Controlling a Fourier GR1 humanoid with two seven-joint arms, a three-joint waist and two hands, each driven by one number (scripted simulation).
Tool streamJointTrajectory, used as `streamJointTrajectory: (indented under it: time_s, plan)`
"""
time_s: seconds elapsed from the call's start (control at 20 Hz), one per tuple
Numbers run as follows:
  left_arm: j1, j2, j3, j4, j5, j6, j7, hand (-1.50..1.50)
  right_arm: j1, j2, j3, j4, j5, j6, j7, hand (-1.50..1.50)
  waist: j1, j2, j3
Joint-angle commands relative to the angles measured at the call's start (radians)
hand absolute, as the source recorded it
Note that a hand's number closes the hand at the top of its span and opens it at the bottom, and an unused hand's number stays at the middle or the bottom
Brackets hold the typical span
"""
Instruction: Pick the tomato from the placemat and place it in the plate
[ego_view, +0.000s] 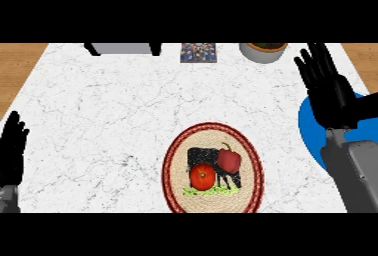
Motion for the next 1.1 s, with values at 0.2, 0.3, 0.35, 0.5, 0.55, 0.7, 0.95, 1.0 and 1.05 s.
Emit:
streamJointTrajectory:
  time_s: [0.2,0.3,0.35,0.5,0.55,0.7,0.95,1.0,1.05]
  plan:
    - [-0.034,-0.090,-0.159,-0.074,-0.040,-0.068,0.006,0.00,-0.016,0.151,0.294,-0.100,0.027,0.169,0.050,1.50,0.002,0.007,-0.009]
    - [-0.010,-0.084,-0.151,-0.048,-0.028,-0.072,0.023,0.00,-0.115,-0.152,0.309,-0.107,0.355,0.154,0.004,1.50,-0.026,-0.041,-0.055]
    - [-0.015,-0.090,-0.163,-0.053,-0.028,-0.079,0.030,0.00,-0.132,-0.183,0.336,-0.109,0.442,0.128,-0.012,1.50,-0.034,-0.042,-0.046]
    - [-0.007,-0.132,-0.204,-0.055,-0.027,-0.091,0.026,0.00,-0.063,-0.159,0.451,-0.106,0.676,-0.023,-0.071,1.50,-0.039,-0.006,-0.015]
    - [-0.010,-0.161,-0.228,-0.072,-0.037,-0.073,0.039,0.00,0.116,-0.022,0.494,-0.122,0.649,-0.129,-0.133,1.50,-0.047,0.001,-0.007]
    - [0.015,-0.171,-0.240,-0.084,-0.042,-0.078,0.005,0.00,0.265,0.178,0.419,-0.075,0.340,-0.101,-0.246,-1.50,-0.024,0.017,-0.001]
    - [-0.014,-0.173,-0.259,-0.133,-0.069,-0.065,0.081,0.00,0.297,0.135,0.549,0.077,0.471,0.051,-0.556,-1.50,0.001,0.010,-0.007]
    - [0.006,-0.187,-0.263,-0.123,-0.081,-0.055,0.046,0.00,0.257,0.079,0.527,0.118,0.504,0.071,-0.554,-1.50,0.002,0.010,-0.007]
    - [-0.023,-0.195,-0.257,-0.055,-0.087,-0.067,0.016,0.00,0.212,0.033,0.523,0.067,0.529,0.084,-0.485,-1.50,-0.006,0.010,-0.008]
